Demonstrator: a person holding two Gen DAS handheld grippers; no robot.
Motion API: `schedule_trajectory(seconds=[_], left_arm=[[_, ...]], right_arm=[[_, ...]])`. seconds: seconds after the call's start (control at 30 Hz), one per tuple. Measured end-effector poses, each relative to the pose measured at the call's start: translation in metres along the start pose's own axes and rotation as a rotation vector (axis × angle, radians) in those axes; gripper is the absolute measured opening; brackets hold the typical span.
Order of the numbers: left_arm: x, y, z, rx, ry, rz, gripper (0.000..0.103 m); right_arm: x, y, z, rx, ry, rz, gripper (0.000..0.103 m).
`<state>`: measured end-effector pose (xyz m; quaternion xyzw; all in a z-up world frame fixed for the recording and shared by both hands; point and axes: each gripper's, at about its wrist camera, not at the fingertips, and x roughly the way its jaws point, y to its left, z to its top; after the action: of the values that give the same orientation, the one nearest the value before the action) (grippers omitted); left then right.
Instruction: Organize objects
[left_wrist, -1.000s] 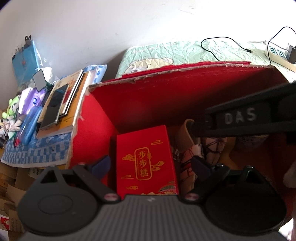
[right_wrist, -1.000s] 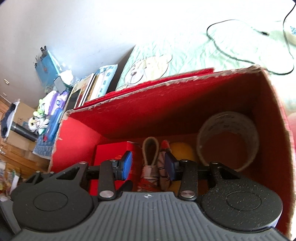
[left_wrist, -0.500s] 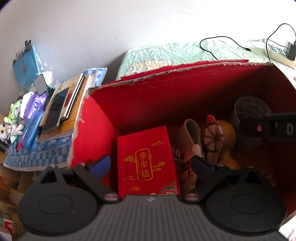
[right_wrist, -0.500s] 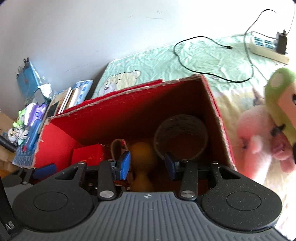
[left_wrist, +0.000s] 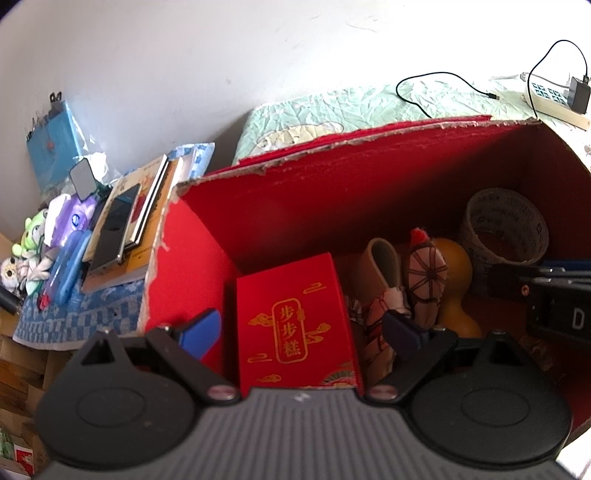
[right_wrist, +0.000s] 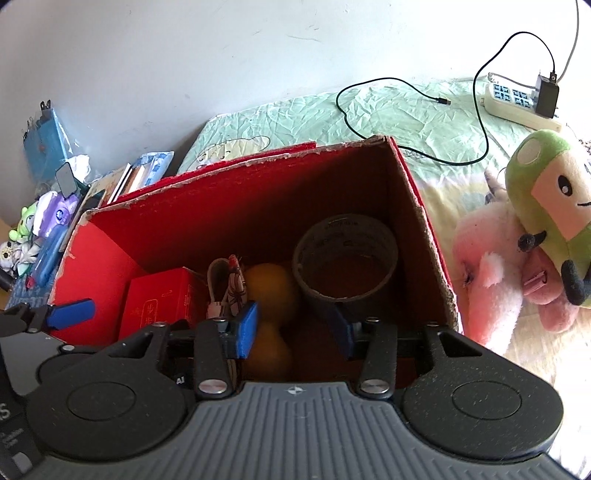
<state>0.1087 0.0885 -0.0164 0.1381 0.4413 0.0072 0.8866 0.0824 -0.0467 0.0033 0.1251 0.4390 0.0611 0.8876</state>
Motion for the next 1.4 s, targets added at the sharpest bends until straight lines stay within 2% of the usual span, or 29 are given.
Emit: schedule_trajectory(seconds=[0.2, 0.37, 0.5, 0.63, 0.8, 0.87, 0.97, 1.13, 1.4], left_arm=[[-0.002, -0.007, -0.002, 0.044, -0.030, 0.044, 0.095], [-0.003, 0.002, 0.000, -0.005, -0.019, 0.001, 0.096], [-0.011, 0.008, -0.001, -0.052, -0.027, 0.013, 0.096], [-0.021, 0.009, -0.006, -0.051, -0.036, 0.043, 0.097], [-0.034, 0.020, -0.009, -0.089, -0.026, 0.009, 0.097], [-0.042, 0.026, -0.010, -0.108, -0.029, -0.011, 0.097], [-0.053, 0.030, -0.012, -0.137, -0.026, -0.027, 0.097], [-0.071, 0.033, -0.020, -0.146, -0.035, 0.006, 0.097], [-0.094, 0.039, -0.036, -0.178, -0.037, -0.011, 0.103]], right_arm=[[-0.003, 0.001, -0.003, 0.003, -0.016, -0.007, 0.050], [-0.005, 0.003, -0.006, 0.008, -0.036, -0.015, 0.051], [-0.011, 0.005, -0.008, -0.008, -0.049, -0.022, 0.054], [-0.020, 0.009, -0.008, -0.015, -0.074, -0.034, 0.057], [-0.033, 0.015, -0.009, -0.031, -0.109, -0.060, 0.060], [-0.039, 0.017, -0.011, -0.034, -0.122, -0.057, 0.065], [-0.051, 0.021, -0.014, -0.047, -0.148, -0.053, 0.065], [-0.069, 0.022, -0.018, -0.044, -0.188, -0.033, 0.065], [-0.087, 0.024, -0.033, -0.041, -0.204, 0.005, 0.065]])
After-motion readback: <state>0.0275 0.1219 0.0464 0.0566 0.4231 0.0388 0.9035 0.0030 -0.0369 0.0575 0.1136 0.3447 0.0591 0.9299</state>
